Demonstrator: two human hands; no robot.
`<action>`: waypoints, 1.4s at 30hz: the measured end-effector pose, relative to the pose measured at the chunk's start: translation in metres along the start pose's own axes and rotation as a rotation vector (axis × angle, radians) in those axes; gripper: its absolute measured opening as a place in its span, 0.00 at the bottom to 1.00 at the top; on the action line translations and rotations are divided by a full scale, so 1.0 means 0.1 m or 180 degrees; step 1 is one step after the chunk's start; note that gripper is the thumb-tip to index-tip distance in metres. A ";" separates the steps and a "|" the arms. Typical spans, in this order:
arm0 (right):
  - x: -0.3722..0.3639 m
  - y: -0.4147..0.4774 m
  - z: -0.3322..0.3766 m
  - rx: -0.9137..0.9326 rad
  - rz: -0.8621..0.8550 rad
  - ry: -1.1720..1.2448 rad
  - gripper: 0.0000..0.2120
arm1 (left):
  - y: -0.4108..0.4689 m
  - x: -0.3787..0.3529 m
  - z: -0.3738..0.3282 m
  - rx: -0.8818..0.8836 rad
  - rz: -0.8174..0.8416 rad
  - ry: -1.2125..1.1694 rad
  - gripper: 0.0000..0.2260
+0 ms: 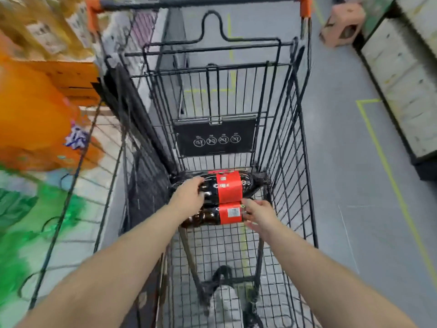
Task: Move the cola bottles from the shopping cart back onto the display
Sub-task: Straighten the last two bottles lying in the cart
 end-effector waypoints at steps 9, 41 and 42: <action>-0.21 0.80 0.01 -0.0678 -0.0263 0.0795 0.21 | 1.17 -0.35 0.27 -0.0185 0.1196 0.0972 0.46; -0.06 -0.84 -0.18 0.2200 0.0031 -0.1104 0.45 | -1.40 -1.01 -0.31 0.1161 -0.1033 -0.1593 0.53; 0.00 -0.96 -0.20 0.2304 0.0112 -0.1223 0.45 | -1.54 -1.01 -0.39 0.1157 -0.1202 -0.1670 0.52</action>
Point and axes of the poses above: each hand's wrist, its own y-axis towards the middle knuckle, its own x-axis out of the back of the hand, z = x × y, the point moved 4 cm from there along y, towards the middle knuckle, and after that the axes turned 2 degrees about -x, right-handed, at the moved point
